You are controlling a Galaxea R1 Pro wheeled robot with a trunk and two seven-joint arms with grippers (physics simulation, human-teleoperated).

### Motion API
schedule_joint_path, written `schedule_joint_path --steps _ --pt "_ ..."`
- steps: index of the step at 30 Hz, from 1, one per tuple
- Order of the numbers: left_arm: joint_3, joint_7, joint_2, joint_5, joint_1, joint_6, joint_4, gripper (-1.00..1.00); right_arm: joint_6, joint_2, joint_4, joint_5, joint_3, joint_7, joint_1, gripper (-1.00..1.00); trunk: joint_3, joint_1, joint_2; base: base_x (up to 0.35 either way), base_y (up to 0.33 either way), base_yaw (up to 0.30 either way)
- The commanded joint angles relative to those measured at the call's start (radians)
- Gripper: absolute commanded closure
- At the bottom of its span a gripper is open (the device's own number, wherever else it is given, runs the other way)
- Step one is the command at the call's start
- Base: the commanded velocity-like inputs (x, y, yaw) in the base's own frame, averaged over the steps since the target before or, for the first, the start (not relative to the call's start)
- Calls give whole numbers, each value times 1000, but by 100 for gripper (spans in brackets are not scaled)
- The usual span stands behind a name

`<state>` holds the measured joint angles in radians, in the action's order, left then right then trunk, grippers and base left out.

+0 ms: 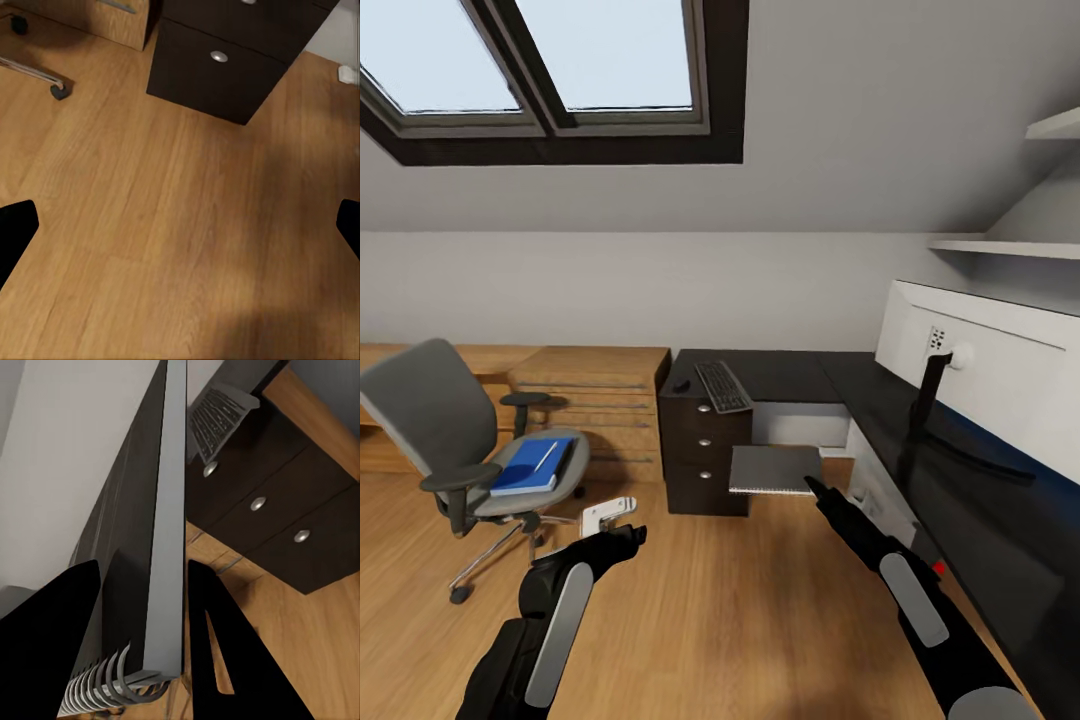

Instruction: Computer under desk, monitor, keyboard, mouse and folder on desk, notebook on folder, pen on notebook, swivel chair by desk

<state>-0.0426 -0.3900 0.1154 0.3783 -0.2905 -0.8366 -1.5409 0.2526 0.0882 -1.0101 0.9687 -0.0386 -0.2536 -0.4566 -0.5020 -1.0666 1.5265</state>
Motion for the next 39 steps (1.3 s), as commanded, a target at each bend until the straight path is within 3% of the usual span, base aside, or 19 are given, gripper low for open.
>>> schedule_joint_path --steps 1,19,25,29,35,36,39 --pt "-4 -10 0 10 -1 -3 -1 -100 4 1 -1 9 -1 1 -1 100 2 3 -7 301 0 -2" --pt "-11 -13 0 10 0 -2 -1 -100 1 7 2 10 8 4 -1 100 59 72 -133 302 0 0" --pt "-11 -13 0 10 -1 -2 -1 -100 -56 5 3 10 18 28 -1 100 78 95 -175 303 0 0" --pt "-12 -13 0 10 0 -2 -1 -100 -69 2 3 10 18 101 -1 100 91 111 -203 303 0 0" --pt "-13 -13 0 10 -1 -2 -1 -100 -129 -20 4 11 14 290 -2 100 109 134 -245 303 0 0" --pt "-13 -13 0 10 0 -2 -1 -100 -240 -50 9 11 13 363 -2 100 113 138 -252 303 0 0" --pt "-13 -13 0 10 0 -2 -1 -100 -341 -76 23 11 13 387 -4 100 122 149 -273 303 0 0"
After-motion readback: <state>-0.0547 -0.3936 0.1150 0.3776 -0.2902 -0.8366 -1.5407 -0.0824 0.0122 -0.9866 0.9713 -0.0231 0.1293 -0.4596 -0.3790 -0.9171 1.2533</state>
